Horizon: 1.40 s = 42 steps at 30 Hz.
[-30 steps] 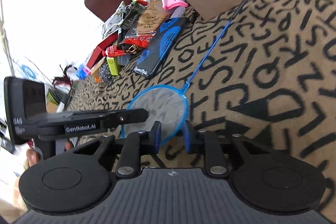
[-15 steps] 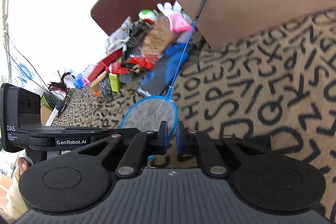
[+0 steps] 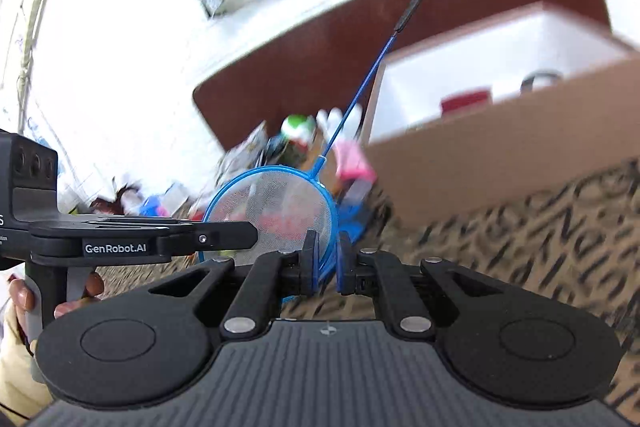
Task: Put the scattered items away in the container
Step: 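Lower the racket into the cardboard box and open both grippers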
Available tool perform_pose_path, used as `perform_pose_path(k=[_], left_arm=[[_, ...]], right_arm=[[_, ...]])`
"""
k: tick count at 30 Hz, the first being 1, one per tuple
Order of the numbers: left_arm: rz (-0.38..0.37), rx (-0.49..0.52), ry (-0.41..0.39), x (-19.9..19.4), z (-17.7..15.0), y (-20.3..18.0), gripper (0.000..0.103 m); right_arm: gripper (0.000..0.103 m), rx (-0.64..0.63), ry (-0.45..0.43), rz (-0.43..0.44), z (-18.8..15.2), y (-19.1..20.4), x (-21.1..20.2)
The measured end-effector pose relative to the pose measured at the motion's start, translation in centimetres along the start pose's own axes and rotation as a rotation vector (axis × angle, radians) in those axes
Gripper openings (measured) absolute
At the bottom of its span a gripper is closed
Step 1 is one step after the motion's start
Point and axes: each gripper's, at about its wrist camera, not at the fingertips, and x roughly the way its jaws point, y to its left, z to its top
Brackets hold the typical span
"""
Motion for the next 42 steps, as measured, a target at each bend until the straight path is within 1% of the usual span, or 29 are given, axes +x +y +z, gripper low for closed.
perform_pose_path(k=[5,9,12,16,18,22,25,26,27,28,29,30,31,32,33,34,37,42], left_arm=[[-0.013,0.022,-0.023,1.9,4.2,-0.6,0.005],[-0.011,0.066,-0.039,3.5,7.3,-1.4,0.005],[-0.014,0.083,-0.038,5.0,9.4,-1.7,0.005],[-0.014,0.099,-0.024,7.8,11.8,-1.7,0.007],[-0.018,0.105,-0.006,9.5,12.7,-1.6,0.011],[-0.008,0.099,0.027,13.0,13.8,-0.9,0.014],[0.007,0.097,0.054,15.6,14.3,-0.3,0.022],[0.015,0.096,0.056,16.3,14.3,-0.2,0.030],[0.029,0.097,0.049,16.9,14.2,-0.1,0.035],[0.058,0.103,0.034,17.4,14.1,0.0,0.046],[0.086,0.109,0.021,17.5,14.0,0.1,0.077],[0.113,0.111,0.001,17.5,13.8,0.2,0.097],[0.153,0.108,-0.044,17.2,13.4,0.3,0.100],[0.176,0.112,-0.081,16.9,13.2,0.3,0.101],[0.182,0.125,-0.097,16.6,13.0,0.3,0.101],[0.185,0.134,-0.098,16.5,12.9,0.4,0.101],[0.214,0.113,-0.084,16.5,12.9,0.7,0.102],[0.237,0.063,-0.063,16.1,12.5,1.4,0.102]], right_arm=[[0.009,0.007,-0.065,-0.032,3.1,-1.3,0.4],[0.009,0.023,-0.100,-0.051,5.7,-2.9,1.4],[0.009,0.032,-0.111,-0.077,7.6,-4.6,2.7],[0.009,0.059,-0.111,-0.102,9.1,-7.1,4.3],[0.009,0.076,-0.104,-0.116,9.7,-8.5,5.1],[0.010,0.099,-0.082,-0.137,10.4,-10.4,6.9],[0.012,0.112,-0.061,-0.152,10.8,-11.9,8.5],[0.013,0.121,-0.054,-0.161,10.9,-12.5,9.1],[0.017,0.127,-0.050,-0.176,10.9,-12.8,9.5],[0.027,0.117,-0.051,-0.189,11.1,-13.0,9.8],[0.036,0.090,-0.053,-0.212,11.2,-12.7,9.9],[0.059,0.060,-0.059,-0.230,11.2,-12.3,9.9],[0.069,0.033,-0.071,-0.243,11.2,-11.9,9.8],[0.069,-0.004,-0.080,-0.260,11.1,-11.5,9.8],[0.069,-0.031,-0.078,-0.271,11.1,-11.1,9.9],[0.070,-0.052,-0.075,-0.284,11.0,-10.9,10.0],[0.078,-0.057,-0.073,-0.286,10.7,-10.5,10.2],[0.085,-0.062,-0.068,-0.293,10.6,-9.8,10.2]])
